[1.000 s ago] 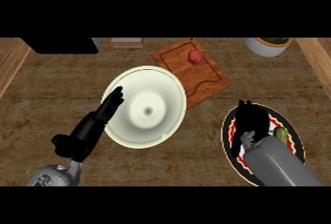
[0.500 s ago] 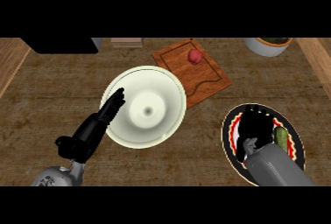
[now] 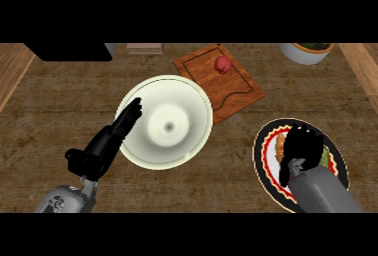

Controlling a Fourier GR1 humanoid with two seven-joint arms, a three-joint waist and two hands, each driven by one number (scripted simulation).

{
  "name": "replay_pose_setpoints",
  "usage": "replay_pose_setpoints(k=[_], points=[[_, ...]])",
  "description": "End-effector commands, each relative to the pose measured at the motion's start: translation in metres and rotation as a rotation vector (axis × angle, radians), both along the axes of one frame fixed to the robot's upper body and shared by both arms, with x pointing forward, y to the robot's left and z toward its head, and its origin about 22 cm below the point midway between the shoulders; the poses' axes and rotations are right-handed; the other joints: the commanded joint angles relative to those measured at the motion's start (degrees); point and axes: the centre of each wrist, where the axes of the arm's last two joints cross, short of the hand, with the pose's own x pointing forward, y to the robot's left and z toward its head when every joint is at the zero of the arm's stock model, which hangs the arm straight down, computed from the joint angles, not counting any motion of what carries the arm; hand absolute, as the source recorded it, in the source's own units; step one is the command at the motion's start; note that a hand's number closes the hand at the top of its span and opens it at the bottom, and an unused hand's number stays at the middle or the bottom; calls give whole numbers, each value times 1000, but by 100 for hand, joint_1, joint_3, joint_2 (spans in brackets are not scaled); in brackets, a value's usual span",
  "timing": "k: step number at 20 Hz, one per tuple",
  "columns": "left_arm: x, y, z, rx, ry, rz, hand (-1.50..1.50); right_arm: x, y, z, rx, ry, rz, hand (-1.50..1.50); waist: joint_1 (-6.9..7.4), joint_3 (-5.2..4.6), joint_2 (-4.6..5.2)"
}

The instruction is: Pick the croissant from the plate and place it in the bowl

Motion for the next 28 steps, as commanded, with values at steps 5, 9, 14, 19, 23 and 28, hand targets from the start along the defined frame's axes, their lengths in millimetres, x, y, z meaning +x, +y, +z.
replay_pose_setpoints(k=[5, 9, 14, 19, 23, 28], points=[[1, 11, 8, -1, 3, -6, 0, 2, -18, -21, 20, -38, -44, 150, 18, 2, 2], [5, -12, 21, -3, -2, -2, 0, 17, -9, -16, -42, -66, 53, 150, 32, 3, 5], [7, 13, -1, 0, -7, 0, 0, 4, -9, -27, -35, -111, 72, 150, 11, 1, 2], [1, -7, -1, 10, 5, -3, 0, 2, 80, -9, 9, -161, 129, 150, 50, -1, 6], [6, -28, 15, -6, -31, -107, 0, 3, 147, 29, 211, -230, 261, 150, 822, 31, 120], [11, -42, 21, -1, -35, -180, 0, 10, 180, 57, 154, -372, 248, 150, 1088, 3, 128]])
